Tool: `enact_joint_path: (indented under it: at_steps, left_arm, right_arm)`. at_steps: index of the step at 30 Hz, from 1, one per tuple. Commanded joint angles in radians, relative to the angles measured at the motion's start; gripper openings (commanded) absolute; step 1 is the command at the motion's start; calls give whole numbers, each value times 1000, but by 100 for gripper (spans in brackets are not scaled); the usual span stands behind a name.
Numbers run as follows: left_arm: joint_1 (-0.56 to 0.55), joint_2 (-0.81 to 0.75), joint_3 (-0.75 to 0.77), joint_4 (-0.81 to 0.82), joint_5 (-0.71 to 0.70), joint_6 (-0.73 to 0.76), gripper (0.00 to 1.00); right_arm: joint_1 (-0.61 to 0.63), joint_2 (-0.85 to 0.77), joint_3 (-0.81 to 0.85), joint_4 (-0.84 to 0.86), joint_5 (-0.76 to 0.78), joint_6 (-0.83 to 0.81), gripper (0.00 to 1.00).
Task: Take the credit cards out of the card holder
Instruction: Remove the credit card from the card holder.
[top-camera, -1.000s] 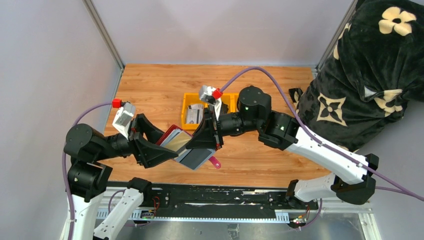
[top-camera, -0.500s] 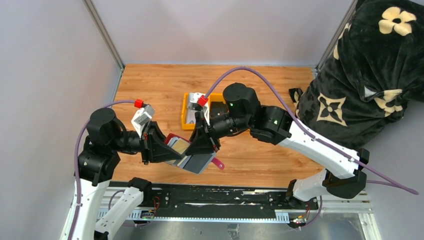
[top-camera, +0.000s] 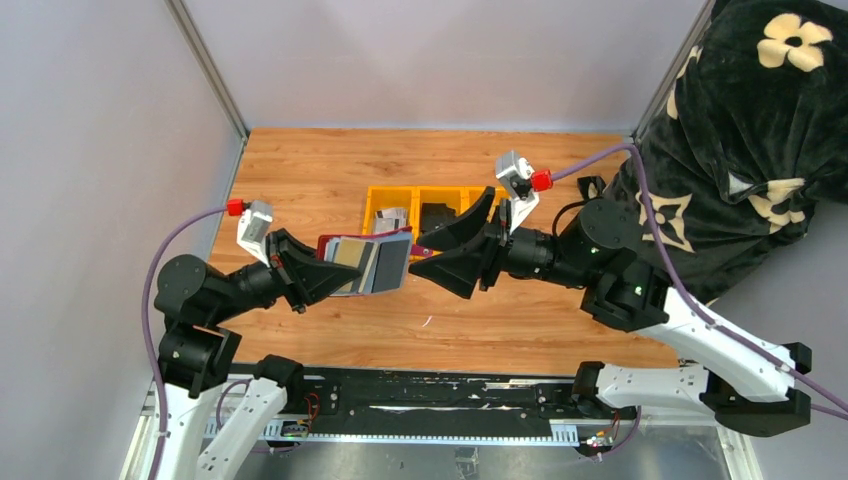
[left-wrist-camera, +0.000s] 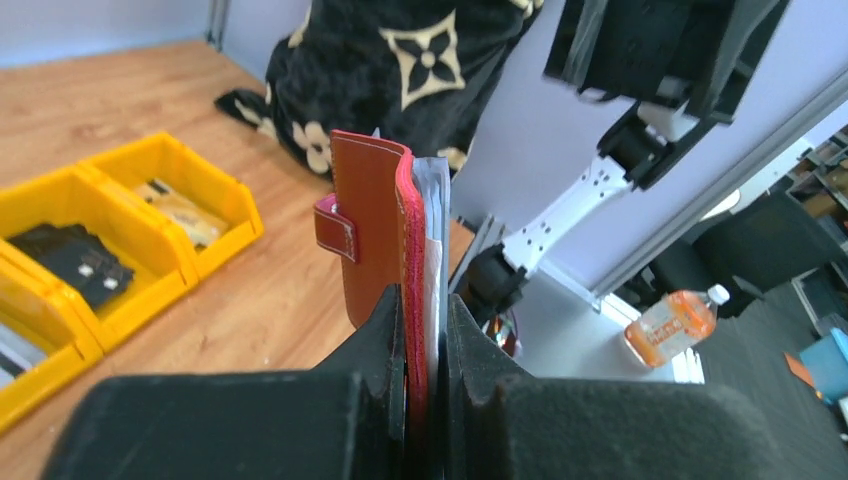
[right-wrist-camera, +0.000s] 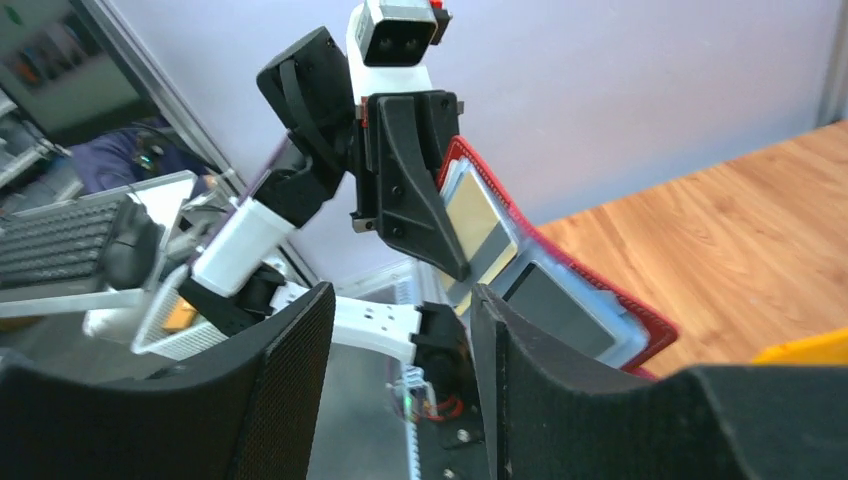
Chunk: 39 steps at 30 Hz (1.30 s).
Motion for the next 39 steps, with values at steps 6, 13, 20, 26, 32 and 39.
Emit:
enact_joint_path:
  at_steps: [6,13,20,26,32,39]
  left_arm:
    - [0,-37,11,240,-67,-174,0]
    - [0,-62,6,237,-51,-206,0]
    - [0,-82,-19,209,-34,-181,0]
    - [0,-82,-24,212,-35,-193,2]
    - [0,-73,-16,244,1,-244,7]
    - [-1,-71,-23,302,70,-326,35]
  right_arm:
    - [2,114,-128,312,-100,246,52]
    - [-8,185,-110,369,-133,293,49]
    - [-51,208,-132,508,-196,384,41]
    - [-55,217,-127,535,-217,396,39]
    - [-63,246,-151,596,-223,431,36]
    - [-88,274,-157,670,-244,480,21]
